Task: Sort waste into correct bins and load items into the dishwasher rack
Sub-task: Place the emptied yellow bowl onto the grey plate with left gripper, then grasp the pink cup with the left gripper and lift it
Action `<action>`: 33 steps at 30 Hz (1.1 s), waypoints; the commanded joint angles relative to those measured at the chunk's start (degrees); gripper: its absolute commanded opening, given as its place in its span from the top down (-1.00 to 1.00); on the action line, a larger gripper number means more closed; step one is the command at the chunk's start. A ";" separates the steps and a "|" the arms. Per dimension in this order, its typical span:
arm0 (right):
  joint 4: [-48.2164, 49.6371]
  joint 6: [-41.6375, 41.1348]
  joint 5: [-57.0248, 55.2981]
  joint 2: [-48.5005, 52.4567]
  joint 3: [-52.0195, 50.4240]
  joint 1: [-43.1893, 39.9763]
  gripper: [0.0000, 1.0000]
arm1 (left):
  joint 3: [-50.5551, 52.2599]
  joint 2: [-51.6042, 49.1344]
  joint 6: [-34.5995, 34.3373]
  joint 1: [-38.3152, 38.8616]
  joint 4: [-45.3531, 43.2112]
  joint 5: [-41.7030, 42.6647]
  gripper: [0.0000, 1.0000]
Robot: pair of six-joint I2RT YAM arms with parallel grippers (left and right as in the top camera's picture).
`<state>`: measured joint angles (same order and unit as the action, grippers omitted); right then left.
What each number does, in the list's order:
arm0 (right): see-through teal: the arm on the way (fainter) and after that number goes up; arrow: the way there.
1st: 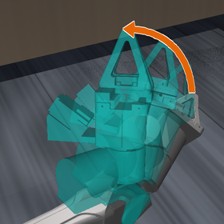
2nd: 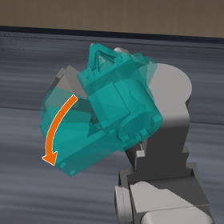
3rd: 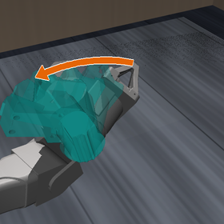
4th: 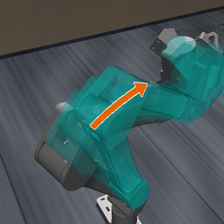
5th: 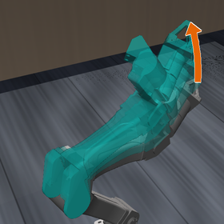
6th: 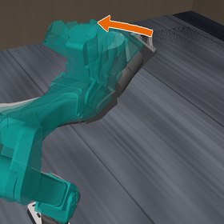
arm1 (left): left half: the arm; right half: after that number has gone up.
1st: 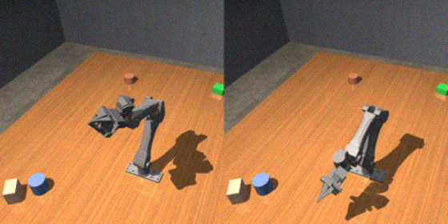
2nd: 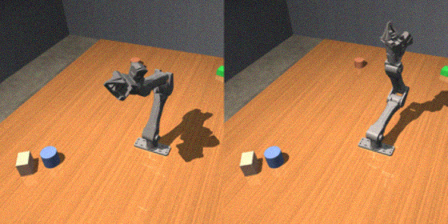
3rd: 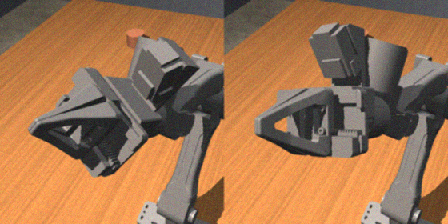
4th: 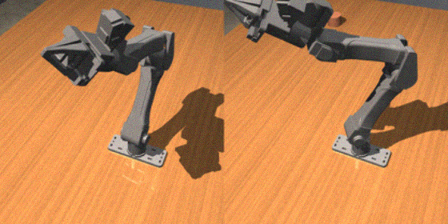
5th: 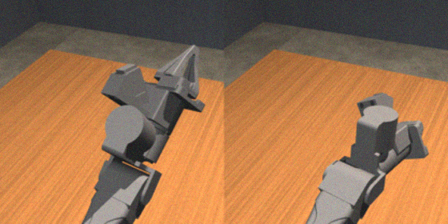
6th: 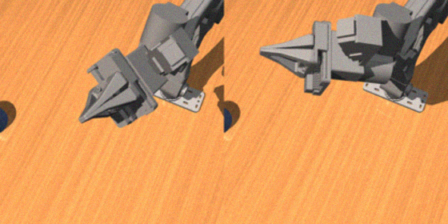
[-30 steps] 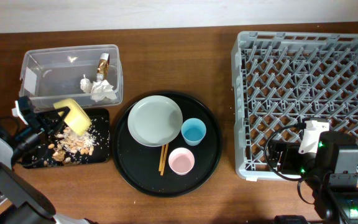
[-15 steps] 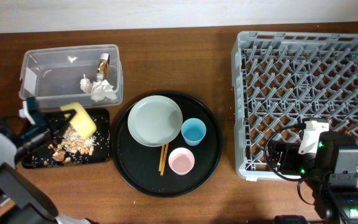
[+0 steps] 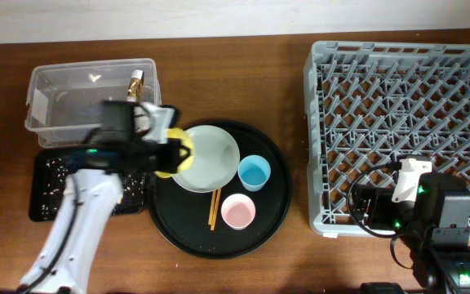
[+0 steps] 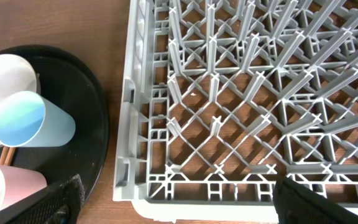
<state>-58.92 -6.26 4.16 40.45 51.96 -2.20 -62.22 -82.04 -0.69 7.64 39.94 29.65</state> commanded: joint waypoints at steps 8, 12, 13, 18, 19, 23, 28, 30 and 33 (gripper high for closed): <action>-0.33 -0.42 0.33 0.07 1.18 0.35 -0.97 | -0.52 -11.65 -0.17 16.02 -9.57 -16.20 0.73; -0.55 -0.42 0.33 0.07 1.18 0.35 -0.97 | -0.98 -11.69 -0.17 16.22 -10.75 -16.17 0.28; -0.68 -0.42 0.33 0.07 1.18 0.35 -0.97 | -1.40 -11.56 -0.17 16.22 -10.16 -16.13 0.28; -0.68 -0.39 0.31 0.07 1.18 0.35 -0.97 | -6.88 -7.02 -0.20 16.22 4.50 -13.73 0.24; -0.61 -0.42 0.31 0.07 1.18 0.35 -0.97 | -6.88 -6.29 -0.20 16.24 5.95 -11.76 0.22; -0.50 -0.39 0.31 0.07 1.18 0.35 -0.96 | -6.21 -5.81 -0.20 17.86 13.44 -6.51 0.19; -0.57 -0.42 0.33 0.07 1.18 0.35 -0.97 | 0.70 -5.86 -0.22 22.14 12.37 -6.86 0.18; -0.79 -0.42 0.33 0.07 1.18 0.35 -0.97 | 4.44 -5.90 -0.22 23.63 10.27 -6.93 0.18; -0.94 -0.42 0.33 0.07 1.18 0.35 -0.97 | 7.50 -6.08 -0.24 24.20 7.65 -6.95 0.24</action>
<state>-59.88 -6.24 4.16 40.45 51.96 -2.20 -57.63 -88.29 -1.15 31.31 49.56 21.89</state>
